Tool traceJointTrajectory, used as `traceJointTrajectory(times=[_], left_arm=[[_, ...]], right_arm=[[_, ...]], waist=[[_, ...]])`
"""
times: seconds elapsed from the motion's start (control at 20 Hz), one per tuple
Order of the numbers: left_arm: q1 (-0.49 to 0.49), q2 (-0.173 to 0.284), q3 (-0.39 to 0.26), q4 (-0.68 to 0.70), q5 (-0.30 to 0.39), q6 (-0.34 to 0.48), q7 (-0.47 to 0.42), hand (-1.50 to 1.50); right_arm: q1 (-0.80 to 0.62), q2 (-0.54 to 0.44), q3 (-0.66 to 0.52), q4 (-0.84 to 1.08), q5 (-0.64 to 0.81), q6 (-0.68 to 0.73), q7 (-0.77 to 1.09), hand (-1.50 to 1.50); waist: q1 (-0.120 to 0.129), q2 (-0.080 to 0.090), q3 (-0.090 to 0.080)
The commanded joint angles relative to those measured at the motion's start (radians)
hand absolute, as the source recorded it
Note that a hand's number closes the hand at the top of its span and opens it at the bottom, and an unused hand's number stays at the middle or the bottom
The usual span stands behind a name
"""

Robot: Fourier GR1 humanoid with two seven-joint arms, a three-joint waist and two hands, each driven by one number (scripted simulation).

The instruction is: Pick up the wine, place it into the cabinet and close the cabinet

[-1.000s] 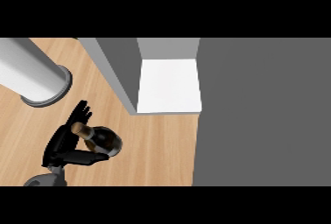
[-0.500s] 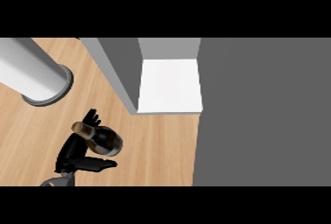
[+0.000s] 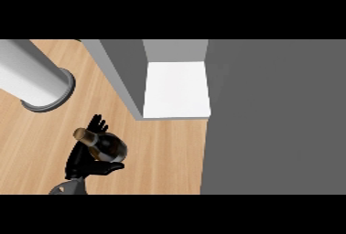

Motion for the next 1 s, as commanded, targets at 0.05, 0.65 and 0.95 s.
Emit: traceJointTrajectory(times=[0.05,0.65,0.95], left_arm=[[-0.047,-0.040,0.044,0.096,0.063,-0.026,-0.055,-1.50],[-0.117,-0.030,0.032,0.158,0.064,-0.047,-0.057,-1.50],[-0.100,-0.067,-0.002,0.166,0.014,-0.007,-0.140,1.50]], right_arm=[[0.042,-0.012,0.044,-0.223,-0.003,-0.013,0.085,-1.50],[0.080,-0.022,-0.042,-0.215,-0.079,0.009,0.050,-1.50],[0.080,-0.040,-0.054,-0.240,-0.114,0.033,0.078,-1.50]], waist=[[0.001,0.001,-0.001],[0.006,0.001,0.001],[0.002,0.001,0.001]])
